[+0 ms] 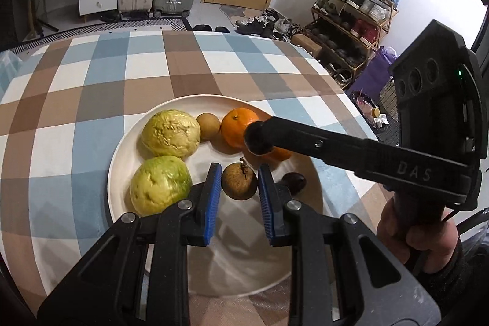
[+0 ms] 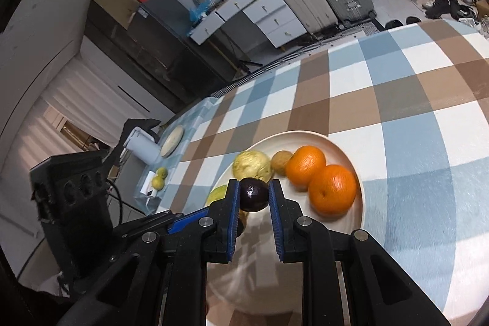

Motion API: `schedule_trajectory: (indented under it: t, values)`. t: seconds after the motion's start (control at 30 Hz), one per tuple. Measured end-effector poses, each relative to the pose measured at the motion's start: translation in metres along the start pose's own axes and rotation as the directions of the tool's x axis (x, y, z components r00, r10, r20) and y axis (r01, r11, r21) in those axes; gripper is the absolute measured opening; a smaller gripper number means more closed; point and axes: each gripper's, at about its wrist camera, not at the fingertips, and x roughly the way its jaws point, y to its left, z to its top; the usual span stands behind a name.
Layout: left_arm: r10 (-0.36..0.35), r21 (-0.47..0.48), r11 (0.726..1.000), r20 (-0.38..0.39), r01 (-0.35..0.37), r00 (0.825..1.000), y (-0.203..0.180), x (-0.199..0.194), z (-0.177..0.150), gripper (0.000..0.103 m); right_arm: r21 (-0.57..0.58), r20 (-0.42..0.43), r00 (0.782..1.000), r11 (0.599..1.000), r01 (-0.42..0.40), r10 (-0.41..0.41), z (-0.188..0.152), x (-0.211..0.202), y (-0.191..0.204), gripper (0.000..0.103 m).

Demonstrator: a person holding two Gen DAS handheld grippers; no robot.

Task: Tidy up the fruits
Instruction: 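Carry the plum and pear onto the cream plate and open both grippers, then withdraw both grippers from the plate toward the two red tomatoes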

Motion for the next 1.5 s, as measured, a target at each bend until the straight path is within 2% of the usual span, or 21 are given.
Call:
schedule_trajectory:
  t: [0.23,0.57,0.63,0.7,0.77,0.83,0.93,0.97,1.2,1.23,1.3,1.4,1.5]
  values:
    - [0.004,0.01,1.0,-0.016,-0.004,1.0,0.01,0.016,0.005,0.022,-0.011,-0.03,1.0,1.0,0.001,-0.001,0.007,0.021,0.001,0.02]
    - [-0.004,0.002,1.0,-0.024,0.004,1.0,0.012,0.028,0.007,0.022,-0.053,-0.022,0.998,0.996,0.066,-0.067,0.007,0.03,0.004,0.021]
    - [-0.009,-0.001,1.0,-0.025,0.009,1.0,0.011,0.025,0.007,0.022,-0.045,-0.02,0.997,0.996,0.077,-0.078,0.007,0.028,0.004,0.033]
    - [-0.005,0.006,1.0,-0.022,0.005,1.0,0.01,0.021,0.006,0.022,-0.044,-0.01,0.998,0.997,0.068,-0.068,0.007,0.026,0.005,0.04]
    - [0.004,0.012,1.0,-0.011,-0.004,1.0,0.008,0.014,0.006,0.026,-0.061,0.009,0.997,0.995,0.078,-0.077,0.005,0.018,0.01,0.04]
    - [0.015,0.011,1.0,-0.006,-0.015,1.0,0.006,0.007,0.004,0.036,-0.068,0.027,0.997,0.995,0.077,-0.075,0.004,0.009,0.014,0.041]
    - [0.039,0.005,0.999,0.009,-0.039,0.999,0.002,-0.008,0.001,0.043,-0.075,0.052,0.995,0.994,0.084,-0.08,-0.001,-0.005,0.021,0.05]
    - [0.041,0.005,0.999,0.014,-0.041,0.999,0.001,-0.012,0.0,0.045,-0.086,0.064,0.994,0.992,0.088,-0.083,-0.003,-0.011,0.025,0.05]
    - [0.08,0.004,0.997,0.087,-0.08,0.993,-0.011,-0.055,-0.013,0.072,-0.127,0.122,0.987,0.985,0.118,-0.103,-0.024,-0.053,0.05,0.053]
    - [0.084,0.001,0.996,0.1,-0.085,0.991,-0.012,-0.063,-0.016,0.076,-0.127,0.137,0.985,0.984,0.123,-0.105,-0.028,-0.061,0.052,0.058]
    - [0.084,0.0,0.996,0.119,-0.084,0.989,-0.016,-0.075,-0.021,0.078,-0.131,0.163,0.982,0.984,0.121,-0.099,-0.038,-0.073,0.058,0.069]
    - [0.082,0.005,0.996,0.151,-0.084,0.985,-0.02,-0.096,-0.03,0.079,-0.161,0.195,0.976,0.979,0.128,-0.095,-0.052,-0.09,0.067,0.073]
    - [0.08,0.018,0.996,0.183,-0.085,0.98,-0.026,-0.114,-0.043,0.082,-0.195,0.219,0.971,0.971,0.14,-0.096,-0.068,-0.105,0.078,0.087]
